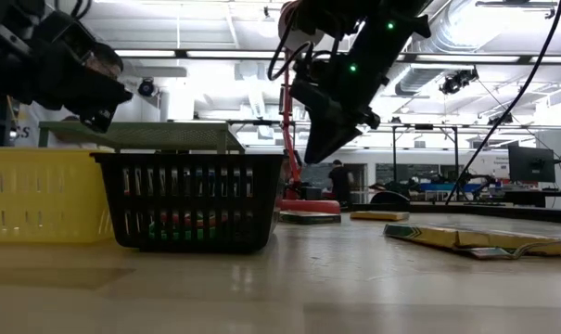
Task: Pick & Place Office Desk Supplies
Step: Put the crayon box into the transparent bin
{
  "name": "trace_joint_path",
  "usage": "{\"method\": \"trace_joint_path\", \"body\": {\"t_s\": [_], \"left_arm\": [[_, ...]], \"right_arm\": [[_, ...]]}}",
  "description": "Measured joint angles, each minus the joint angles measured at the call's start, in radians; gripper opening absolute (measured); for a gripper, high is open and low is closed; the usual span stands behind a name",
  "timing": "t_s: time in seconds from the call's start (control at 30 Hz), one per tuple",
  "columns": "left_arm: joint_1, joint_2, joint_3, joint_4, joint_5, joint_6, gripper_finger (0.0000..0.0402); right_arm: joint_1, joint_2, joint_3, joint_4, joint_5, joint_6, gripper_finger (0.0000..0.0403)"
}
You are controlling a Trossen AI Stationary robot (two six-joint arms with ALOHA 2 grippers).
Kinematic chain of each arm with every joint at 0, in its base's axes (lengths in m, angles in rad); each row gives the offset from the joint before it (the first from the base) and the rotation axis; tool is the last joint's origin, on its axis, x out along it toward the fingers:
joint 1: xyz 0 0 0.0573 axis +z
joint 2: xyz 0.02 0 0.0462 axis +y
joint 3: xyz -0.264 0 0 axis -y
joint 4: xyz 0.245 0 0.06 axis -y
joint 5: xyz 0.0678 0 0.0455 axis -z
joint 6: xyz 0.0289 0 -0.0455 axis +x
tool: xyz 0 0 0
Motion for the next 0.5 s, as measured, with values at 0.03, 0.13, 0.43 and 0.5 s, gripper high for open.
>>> {"method": "trace_joint_path", "body": {"t_s": [0.03,0.13,0.43,0.5], "left_arm": [[0.006,0.021,0.017,0.003,0.0,0.01,0.0071],[0.022,0.101,0.069,0.013,-0.012,0.035,0.0071],[0.029,0.408,0.283,0.026,-0.014,0.088,0.0071],[0.02,0.471,0.335,0.023,-0.014,0.105,0.0071]], "right_arm": [[0.0,0.0,0.0,-0.003,0.0,0.0,0.007],[0.0,0.0,0.0,-0.016,0.0,0.003,0.007],[0.0,0.0,0.0,-0.029,0.0,0.002,0.007],[0.0,0.0,0.0,-0.045,0.0,0.002,0.007]]}}
